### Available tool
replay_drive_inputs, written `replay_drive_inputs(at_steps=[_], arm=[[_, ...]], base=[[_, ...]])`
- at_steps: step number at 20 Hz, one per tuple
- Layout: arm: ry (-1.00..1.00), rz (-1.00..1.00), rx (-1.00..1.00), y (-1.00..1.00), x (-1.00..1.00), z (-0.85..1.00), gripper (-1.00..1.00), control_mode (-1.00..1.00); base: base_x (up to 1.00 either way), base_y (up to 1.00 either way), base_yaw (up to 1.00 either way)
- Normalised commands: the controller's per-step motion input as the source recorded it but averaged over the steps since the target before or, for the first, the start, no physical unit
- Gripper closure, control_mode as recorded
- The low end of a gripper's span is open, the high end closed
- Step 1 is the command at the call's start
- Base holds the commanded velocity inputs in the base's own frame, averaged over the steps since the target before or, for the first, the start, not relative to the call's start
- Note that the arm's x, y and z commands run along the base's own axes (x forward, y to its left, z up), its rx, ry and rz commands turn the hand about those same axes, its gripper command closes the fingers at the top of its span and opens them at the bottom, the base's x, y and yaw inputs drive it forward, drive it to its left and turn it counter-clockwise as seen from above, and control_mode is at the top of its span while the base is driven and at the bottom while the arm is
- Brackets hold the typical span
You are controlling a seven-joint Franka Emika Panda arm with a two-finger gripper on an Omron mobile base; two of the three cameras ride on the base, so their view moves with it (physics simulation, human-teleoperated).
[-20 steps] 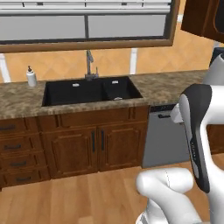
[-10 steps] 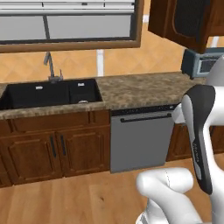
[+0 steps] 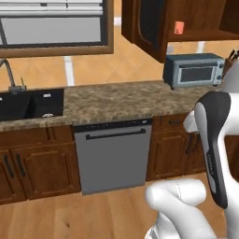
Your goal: Gather all objects into one cabinet and sort the glasses and bowls to opposite sides.
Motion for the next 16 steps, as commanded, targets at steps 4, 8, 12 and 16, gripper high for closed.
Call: replay_drive_inputs(at_steps=[4,8,12,16], arm=[[0.00,0.00,0.00,0.00,0.00,0.00,-1.00,1.00],[0.00,0.00,0.00,0.00,0.00,0.00,-1.00,1.00],[0.00,0.00,0.00,0.00,0.00,0.00,-1.00,1.00],[0.00,0.00,0.00,0.00,0.00,0.00,-1.00,1.00]], base=[[0.89,-1.00,0.00],[1.00,-0.90,0.01],[1.00,-0.89,0.02],[1.00,-0.60,0.03]])
